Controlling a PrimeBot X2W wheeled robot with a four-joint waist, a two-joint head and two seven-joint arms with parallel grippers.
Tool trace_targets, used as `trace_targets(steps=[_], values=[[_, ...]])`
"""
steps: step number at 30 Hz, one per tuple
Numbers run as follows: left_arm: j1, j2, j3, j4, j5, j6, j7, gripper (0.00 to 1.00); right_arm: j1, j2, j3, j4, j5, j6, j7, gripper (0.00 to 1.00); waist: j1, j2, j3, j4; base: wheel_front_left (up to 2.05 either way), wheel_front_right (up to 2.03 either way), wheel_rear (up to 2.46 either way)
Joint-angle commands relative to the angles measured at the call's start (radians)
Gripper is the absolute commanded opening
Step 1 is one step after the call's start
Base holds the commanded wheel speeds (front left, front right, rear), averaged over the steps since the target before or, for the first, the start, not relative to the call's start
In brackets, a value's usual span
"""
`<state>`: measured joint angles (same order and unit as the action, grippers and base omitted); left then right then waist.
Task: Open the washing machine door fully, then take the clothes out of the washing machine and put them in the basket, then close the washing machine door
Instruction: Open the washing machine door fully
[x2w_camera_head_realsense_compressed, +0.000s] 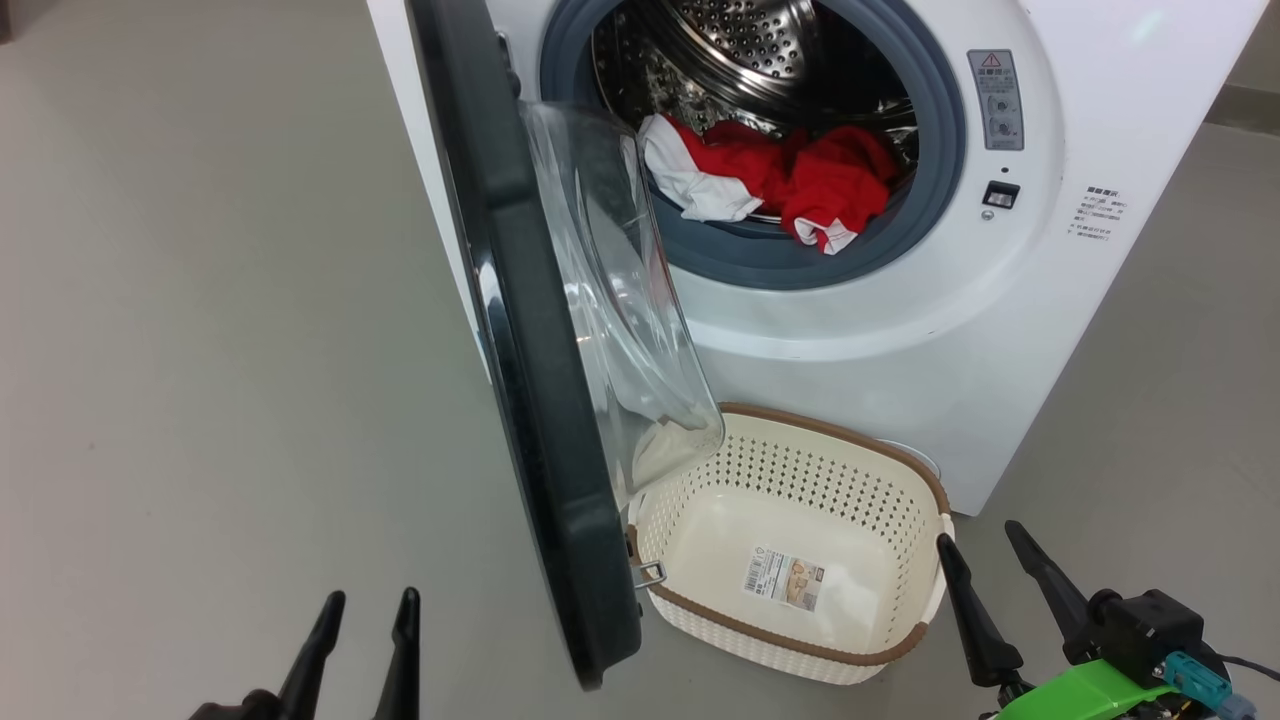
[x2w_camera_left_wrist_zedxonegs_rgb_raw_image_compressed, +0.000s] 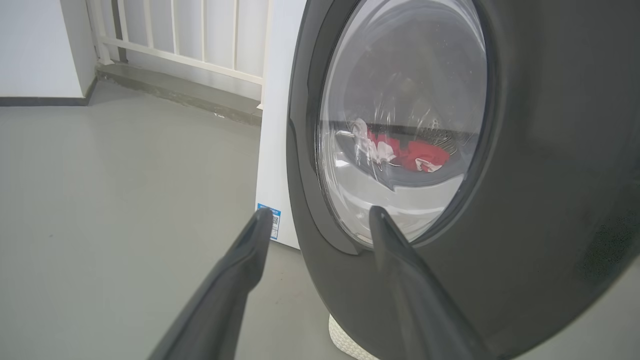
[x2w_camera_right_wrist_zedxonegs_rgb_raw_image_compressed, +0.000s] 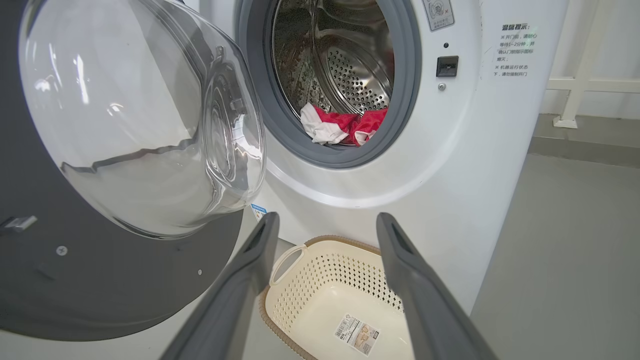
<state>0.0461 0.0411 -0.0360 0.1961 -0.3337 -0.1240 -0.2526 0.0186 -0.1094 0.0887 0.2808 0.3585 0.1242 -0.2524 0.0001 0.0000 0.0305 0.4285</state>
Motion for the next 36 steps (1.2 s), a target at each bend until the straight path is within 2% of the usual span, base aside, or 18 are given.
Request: trace_targets(steps=[1, 2, 3, 8, 15, 20, 24, 27, 30, 33, 36], values=[[-0.011, 0.009, 0.032, -0.028, 0.007, -0.005, -0.009, 1.0, -0.008, -0.005, 0.017, -0.029, -0.01, 0.007, -0.009, 1.0, 0.0, 0.0, -0.001, 0.001, 0.0, 0.0, 0.0], [-0.012, 0.009, 0.032, -0.03, 0.004, -0.005, -0.009, 0.58, -0.007, -0.004, 0.015, -0.03, -0.012, 0.007, -0.009, 1.0, 0.0, 0.0, -0.002, 0.001, 0.0, 0.0, 0.0], [-0.013, 0.009, 0.035, -0.035, -0.006, -0.005, -0.009, 0.0, -0.006, -0.003, 0.013, -0.032, -0.014, 0.007, -0.009, 1.0, 0.0, 0.0, -0.002, 0.001, 0.0, 0.0, 0.0], [-0.041, 0.009, 0.056, -0.118, -0.042, -0.005, -0.009, 0.0, -0.002, 0.0, 0.006, -0.037, -0.017, 0.007, -0.009, 1.0, 0.0, 0.0, -0.003, 0.006, 0.0, 0.0, 0.0], [-0.12, 0.009, 0.048, -0.367, -0.087, 0.004, -0.009, 0.0, -0.004, -0.001, 0.002, -0.041, -0.016, 0.007, -0.009, 1.0, 0.0, 0.0, 0.001, 0.007, 0.0, 0.0, 0.0], [-0.149, 0.009, -0.045, -0.498, -0.116, 0.013, -0.009, 0.0, -0.01, 0.0, 0.003, -0.045, -0.016, 0.007, -0.009, 1.0, 0.0, 0.0, 0.004, 0.001, 0.0, 0.0, 0.0], [-0.145, 0.009, -0.2, -0.54, -0.1, 0.006, -0.009, 0.0, -0.014, 0.001, 0.006, -0.049, -0.017, 0.007, -0.009, 1.0, 0.0, 0.0, 0.011, -0.006, 0.0, 0.0, 0.0], [-0.13, 0.009, -0.317, -0.538, -0.102, 0.002, -0.009, 0.0, -0.019, 0.002, 0.008, -0.049, -0.016, 0.007, -0.009, 1.0, 0.0, 0.0, 0.019, -0.01, 0.0, 0.0, 0.0], [-0.106, 0.009, -0.448, -0.439, -0.108, -0.003, -0.009, 0.0, -0.027, 0.004, 0.015, -0.048, -0.017, 0.007, -0.009, 1.0, 0.0, 0.0, 0.029, -0.015, 0.0, 0.0, 0.0], [-0.103, 0.009, -0.488, -0.349, -0.13, -0.004, -0.009, 0.0, -0.034, 0.005, 0.018, -0.048, -0.017, 0.007, -0.009, 1.0, 0.0, 0.0, 0.036, -0.017, 0.0, 0.0, 0.0], [-0.107, 0.009, -0.486, -0.276, -0.164, -0.005, -0.009, 0.0, -0.04, 0.005, 0.021, -0.046, -0.017, 0.007, -0.009, 1.0, 0.0, 0.0, 0.042, -0.02, 0.0, 0.0, 0.0]])
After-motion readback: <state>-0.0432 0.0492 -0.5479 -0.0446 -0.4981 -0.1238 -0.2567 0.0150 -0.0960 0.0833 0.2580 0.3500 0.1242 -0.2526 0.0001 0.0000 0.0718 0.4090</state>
